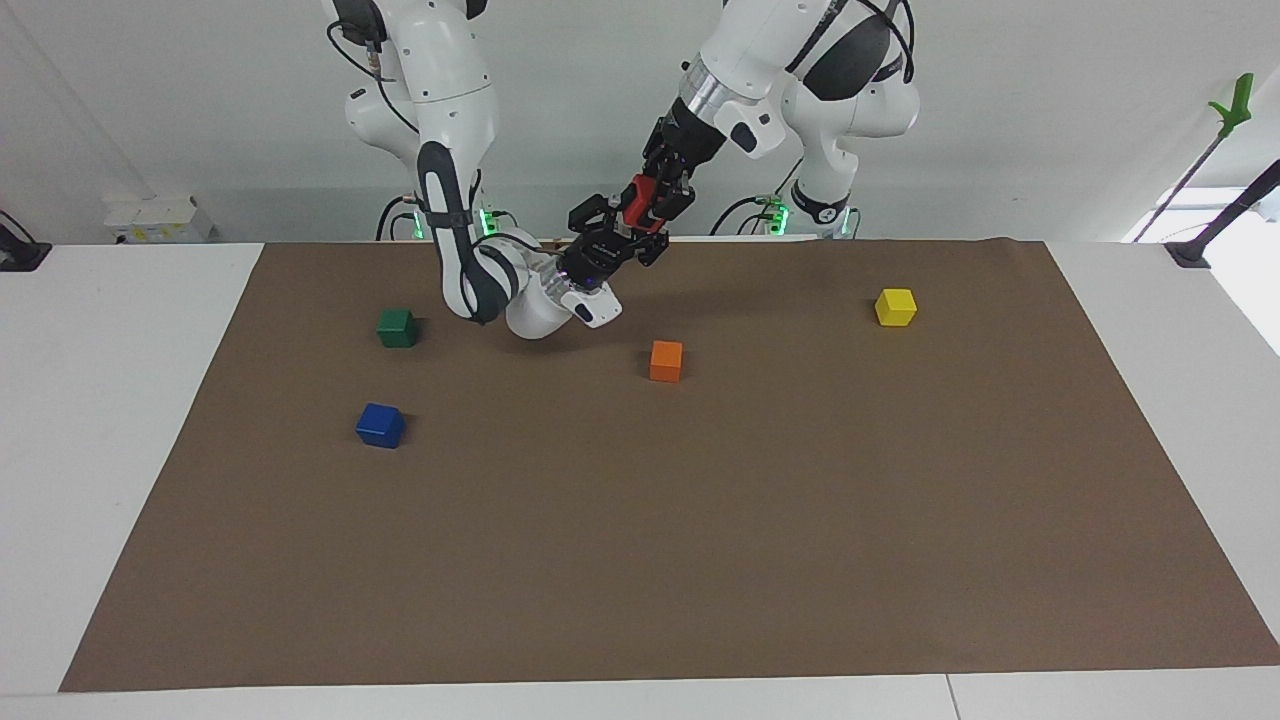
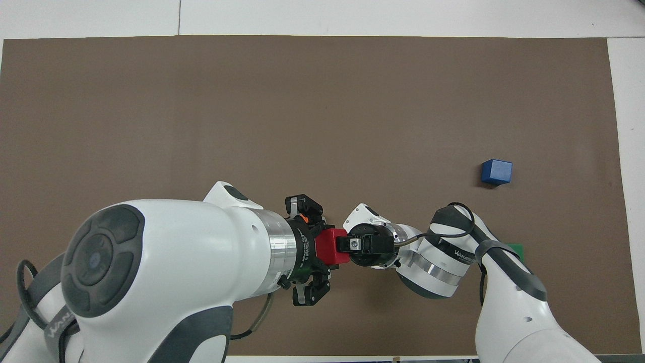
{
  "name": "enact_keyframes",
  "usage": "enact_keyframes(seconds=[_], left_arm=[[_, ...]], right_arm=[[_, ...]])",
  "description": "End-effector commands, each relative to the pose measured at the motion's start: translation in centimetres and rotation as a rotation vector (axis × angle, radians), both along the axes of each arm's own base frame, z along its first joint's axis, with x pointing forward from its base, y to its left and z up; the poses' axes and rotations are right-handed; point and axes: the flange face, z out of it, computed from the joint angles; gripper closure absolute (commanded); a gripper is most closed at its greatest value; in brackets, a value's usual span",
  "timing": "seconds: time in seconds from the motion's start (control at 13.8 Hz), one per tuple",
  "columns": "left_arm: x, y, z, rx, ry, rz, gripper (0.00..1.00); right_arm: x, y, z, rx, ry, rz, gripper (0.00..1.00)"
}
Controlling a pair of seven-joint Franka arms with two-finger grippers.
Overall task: Transfer red block to right arm and stack on blue block
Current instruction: 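Grasp the red cube with the right gripper and open the left gripper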
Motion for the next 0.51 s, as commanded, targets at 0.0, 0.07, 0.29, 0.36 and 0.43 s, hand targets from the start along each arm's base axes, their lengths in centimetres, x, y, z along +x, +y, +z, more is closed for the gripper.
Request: enact_keyframes(seconds=[0.0, 0.07, 0.29, 0.36, 0.43], left_arm=[[-1.4, 0.2, 0.0, 0.009, 0.011, -0.007, 1.0], [-1.5, 0.0, 0.2, 0.007, 0.01, -0.003, 0.25], [-2.2, 0.1, 1.6, 0.002, -0.022, -0.019, 0.0], [-1.9, 0.5, 2.2, -0.003, -0.033, -0.018, 0.0], [-1.6, 1.7, 3.0, -0.01, -0.058, -0.034, 0.0]], right_arm=[[0.5, 0.2, -0.2, -0.065, 0.018, -0.014, 1.0], [0.5, 0.2, -0.2, -0.065, 0.018, -0.014, 1.0], [0.6, 0.1, -0.1, -0.063, 0.014, -0.017, 1.0], [0.7, 0.2, 0.0, -0.064, 0.013, -0.018, 1.0], [0.7, 0.2, 0.0, -0.065, 0.012, -0.018, 1.0]])
